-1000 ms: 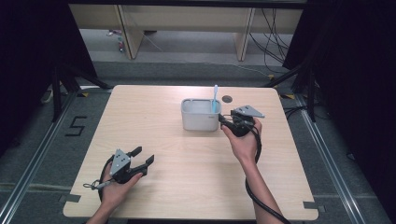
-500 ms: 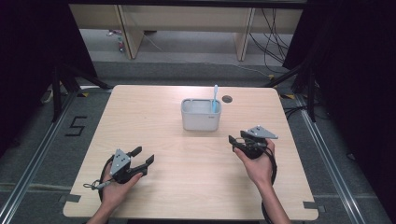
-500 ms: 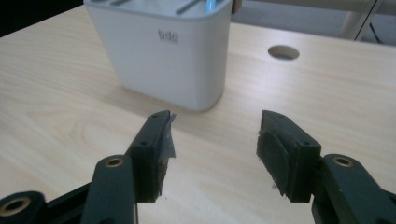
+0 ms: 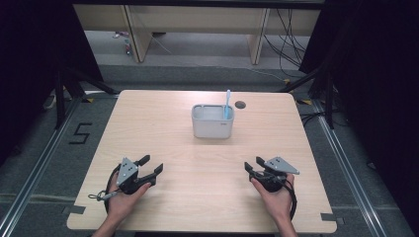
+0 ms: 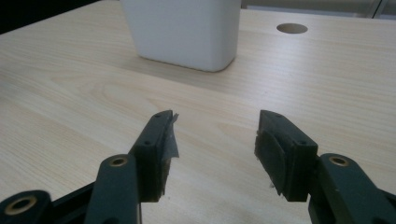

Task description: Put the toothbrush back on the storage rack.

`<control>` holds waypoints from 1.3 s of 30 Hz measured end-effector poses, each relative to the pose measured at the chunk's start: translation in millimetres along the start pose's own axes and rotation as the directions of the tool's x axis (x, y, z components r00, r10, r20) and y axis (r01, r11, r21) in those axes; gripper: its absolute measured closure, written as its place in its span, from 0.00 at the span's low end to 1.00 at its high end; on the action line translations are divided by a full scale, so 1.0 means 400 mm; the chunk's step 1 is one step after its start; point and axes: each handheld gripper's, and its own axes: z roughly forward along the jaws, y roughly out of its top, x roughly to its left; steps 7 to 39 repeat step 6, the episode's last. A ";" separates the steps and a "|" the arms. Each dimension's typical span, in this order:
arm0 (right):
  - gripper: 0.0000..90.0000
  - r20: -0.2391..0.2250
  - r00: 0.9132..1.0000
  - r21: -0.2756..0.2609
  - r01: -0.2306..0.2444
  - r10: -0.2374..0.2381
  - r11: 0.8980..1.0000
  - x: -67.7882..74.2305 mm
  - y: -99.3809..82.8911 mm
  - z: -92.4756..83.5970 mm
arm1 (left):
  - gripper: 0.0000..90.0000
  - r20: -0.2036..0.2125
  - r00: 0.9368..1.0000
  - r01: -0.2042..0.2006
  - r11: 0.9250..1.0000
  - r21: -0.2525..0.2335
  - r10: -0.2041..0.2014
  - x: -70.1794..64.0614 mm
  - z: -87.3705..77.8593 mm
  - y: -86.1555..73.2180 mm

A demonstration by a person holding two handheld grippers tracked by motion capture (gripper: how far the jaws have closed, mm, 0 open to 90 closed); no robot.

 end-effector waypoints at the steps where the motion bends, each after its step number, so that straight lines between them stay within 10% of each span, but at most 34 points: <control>1: 0.53 0.006 1.000 -0.026 0.019 -0.019 0.999 -0.002 -0.004 0.001 | 0.40 0.000 1.000 0.000 1.000 0.000 0.000 0.000 0.000 0.000; 6: 0.53 0.011 0.998 -0.073 -0.064 0.065 0.995 0.012 -0.020 -0.009 | 0.40 0.003 1.000 0.004 1.000 -0.004 -0.004 0.001 -0.001 0.000; 39: 0.53 0.011 0.998 -0.073 -0.064 0.065 0.995 0.012 -0.020 -0.009 | 0.40 0.003 1.000 0.004 1.000 -0.004 -0.004 0.001 -0.001 0.000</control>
